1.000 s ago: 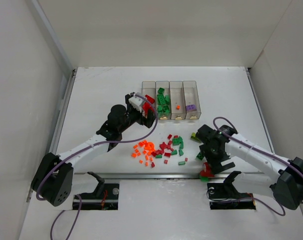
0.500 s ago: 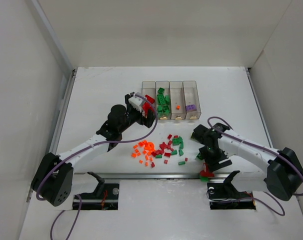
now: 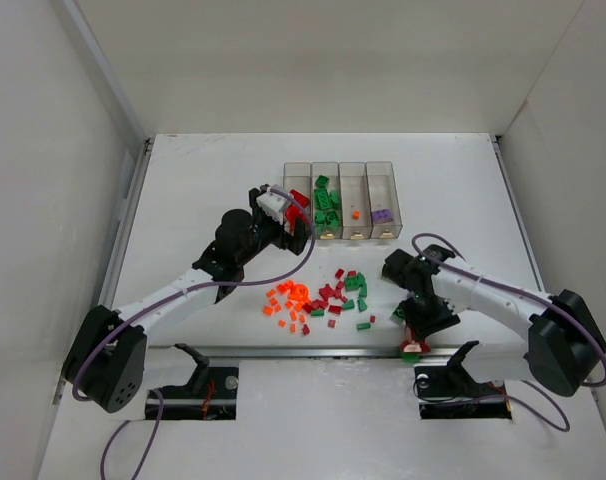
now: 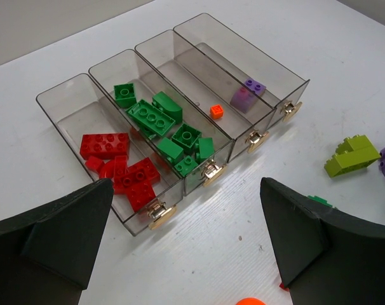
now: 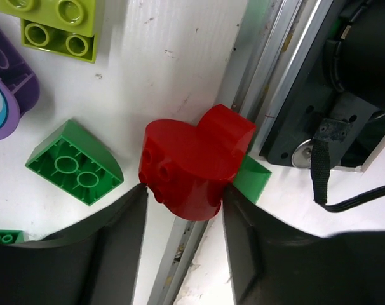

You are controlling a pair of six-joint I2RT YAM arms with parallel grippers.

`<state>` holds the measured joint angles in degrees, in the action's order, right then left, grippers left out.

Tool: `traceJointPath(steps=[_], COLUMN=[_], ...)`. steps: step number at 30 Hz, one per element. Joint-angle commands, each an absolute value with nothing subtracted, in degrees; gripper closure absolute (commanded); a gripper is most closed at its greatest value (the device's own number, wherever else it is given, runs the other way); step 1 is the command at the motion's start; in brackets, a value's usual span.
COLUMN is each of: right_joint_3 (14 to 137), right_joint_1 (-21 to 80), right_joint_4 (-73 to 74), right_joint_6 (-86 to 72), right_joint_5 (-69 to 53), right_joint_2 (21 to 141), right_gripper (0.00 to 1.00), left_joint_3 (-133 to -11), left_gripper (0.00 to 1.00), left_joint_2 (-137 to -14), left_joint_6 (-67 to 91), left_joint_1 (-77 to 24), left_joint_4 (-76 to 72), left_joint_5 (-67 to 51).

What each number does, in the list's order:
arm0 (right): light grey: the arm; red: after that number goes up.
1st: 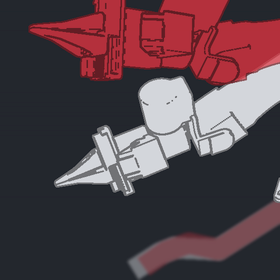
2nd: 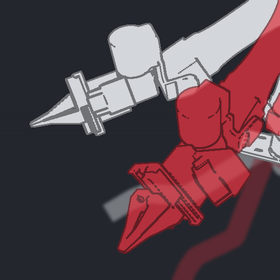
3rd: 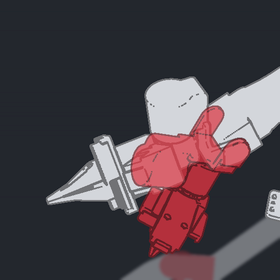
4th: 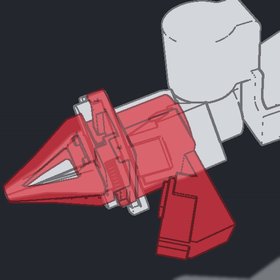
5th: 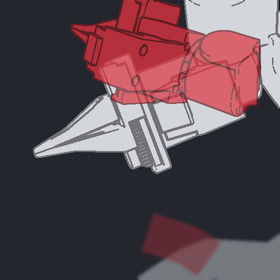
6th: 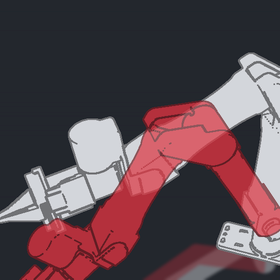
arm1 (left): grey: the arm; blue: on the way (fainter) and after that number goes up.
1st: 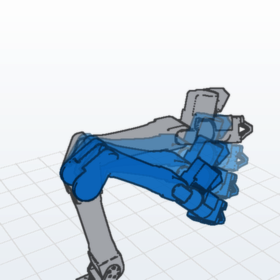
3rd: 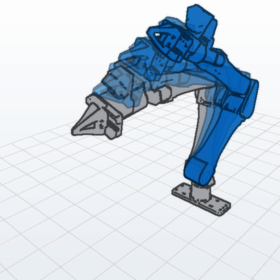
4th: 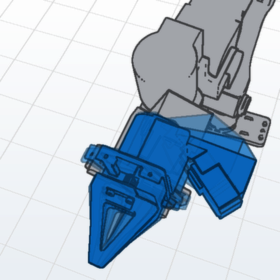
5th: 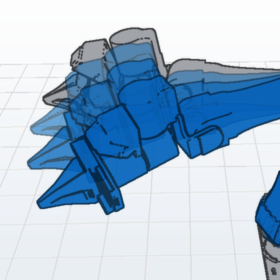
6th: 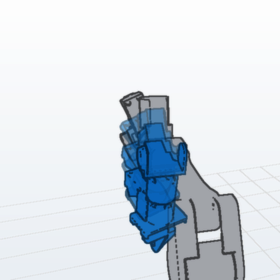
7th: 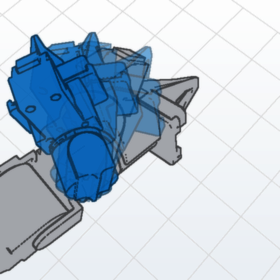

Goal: Sort the legos into containers by color

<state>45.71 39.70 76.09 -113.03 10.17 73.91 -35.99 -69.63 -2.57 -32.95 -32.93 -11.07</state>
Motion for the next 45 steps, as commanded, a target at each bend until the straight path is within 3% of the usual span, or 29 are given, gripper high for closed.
traceJointPath(steps=[1, 10, 11, 12, 30, 39, 42, 45], right_joint_3=[47.2, 48.2, 48.8, 49.6, 69.6, 81.9, 84.2, 81.8], right_joint_1=[39.6, 40.1, 40.1, 40.1, 47.1, 48.8, 49.6, 49.6], right_joint_4=[77.4, 78.0, 78.6, 79.3, 79.3, 78.6, 72.5, 55.3], right_joint_6=[-123.5, -122.4, -122.4, -121.3, -106.1, -81.8, -70.1, -53.4], right_joint_5=[9.6, 10.6, 11.2, 12.8, 31.0, 40.8, 44.6, 43.2], right_joint_2=[74.3, 74.2, 74.2, 74.2, 73.6, 78.6, 77.9, 72.7], right_gripper=[0.50, 0.86, 0.97, 1.00, 1.00, 1.00, 1.00, 1.00], left_joint_3=[-35.3, -34.8, -34.8, -34.8, -38.7, -43.0, -45.2, -47.4], left_gripper=[0.00, 0.00, 0.00, 0.00, 0.00, 0.00, 0.00, 0.00], left_joint_2=[-67.7, -67.1, -67.1, -67.1, -68.7, -70.5, -71.0, -71.6], left_joint_6=[-3.1, -3.1, -3.1, -3.1, -6.1, -7.2, -8.3, -11.8], left_joint_1=[-33.1, -33.1, -33.1, -33.1, -33.1, -33.1, -32.0, -31.5], left_joint_4=[-34.5, -34.5, -34.5, -34.5, -31.6, -28.2, -27.6, -24.6], left_joint_5=[-10.6, -10.1, -10.1, -10.1, -18.4, -24.3, -29.6, -36.2])
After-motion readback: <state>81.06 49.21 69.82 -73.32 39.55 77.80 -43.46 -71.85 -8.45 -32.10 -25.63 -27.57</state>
